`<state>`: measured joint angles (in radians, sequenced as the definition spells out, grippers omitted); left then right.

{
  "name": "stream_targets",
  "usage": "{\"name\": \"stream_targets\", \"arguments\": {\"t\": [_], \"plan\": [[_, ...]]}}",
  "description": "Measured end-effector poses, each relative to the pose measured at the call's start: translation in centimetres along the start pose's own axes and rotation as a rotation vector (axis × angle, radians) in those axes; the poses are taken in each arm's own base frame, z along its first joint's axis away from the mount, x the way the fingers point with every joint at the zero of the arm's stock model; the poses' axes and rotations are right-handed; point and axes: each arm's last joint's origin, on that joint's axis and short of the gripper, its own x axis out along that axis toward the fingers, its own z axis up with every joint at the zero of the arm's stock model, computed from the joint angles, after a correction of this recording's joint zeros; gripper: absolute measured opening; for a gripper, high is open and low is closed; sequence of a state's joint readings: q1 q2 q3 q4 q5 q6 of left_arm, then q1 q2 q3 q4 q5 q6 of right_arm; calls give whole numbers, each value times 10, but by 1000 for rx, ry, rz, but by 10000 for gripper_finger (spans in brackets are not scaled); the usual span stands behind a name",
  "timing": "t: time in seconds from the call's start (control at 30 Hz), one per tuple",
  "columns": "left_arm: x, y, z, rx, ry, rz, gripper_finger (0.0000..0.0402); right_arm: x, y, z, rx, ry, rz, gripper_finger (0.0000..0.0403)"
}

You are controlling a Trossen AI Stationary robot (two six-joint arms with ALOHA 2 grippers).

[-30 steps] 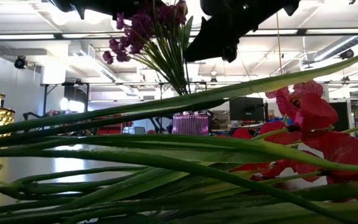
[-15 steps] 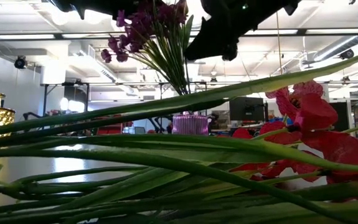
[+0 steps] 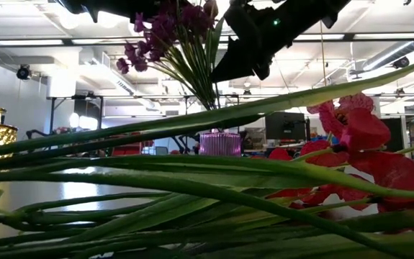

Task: Sort flowers into vase by color
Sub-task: Put the left red tulip into the violet flower vase

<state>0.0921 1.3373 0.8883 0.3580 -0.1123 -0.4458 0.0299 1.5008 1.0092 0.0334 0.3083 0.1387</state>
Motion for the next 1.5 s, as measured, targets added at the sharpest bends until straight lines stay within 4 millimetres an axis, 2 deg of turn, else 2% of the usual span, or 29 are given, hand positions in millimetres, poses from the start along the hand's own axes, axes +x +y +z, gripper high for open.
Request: {"name": "stream_targets", "arguments": {"t": [0.2, 0.43, 0.7, 0.9, 1.07, 1.33, 1.5], "plan": [[-2, 1, 0, 3, 23, 13, 0, 4, 1, -3, -29, 15, -9, 11], [-18, 4, 9, 23, 46, 42, 2, 2, 5, -6, -52, 14, -51, 9], [-32, 7, 22, 18, 20, 67, 48, 5, 4, -16, -34, 32, -64, 9], [-33, 10, 23, 7, 22, 82, 83, 5, 2, -29, 5, 69, -68, 11], [-34, 15, 25, -7, 25, 105, 96, 4, 2, -29, -13, 73, -62, 12], [-47, 21, 28, -6, 62, 168, 98, -17, 1, -17, -8, 4, -84, 11], [-61, 19, 37, 22, 27, 193, 98, -31, 0, -26, 9, -15, -99, 11]]}}
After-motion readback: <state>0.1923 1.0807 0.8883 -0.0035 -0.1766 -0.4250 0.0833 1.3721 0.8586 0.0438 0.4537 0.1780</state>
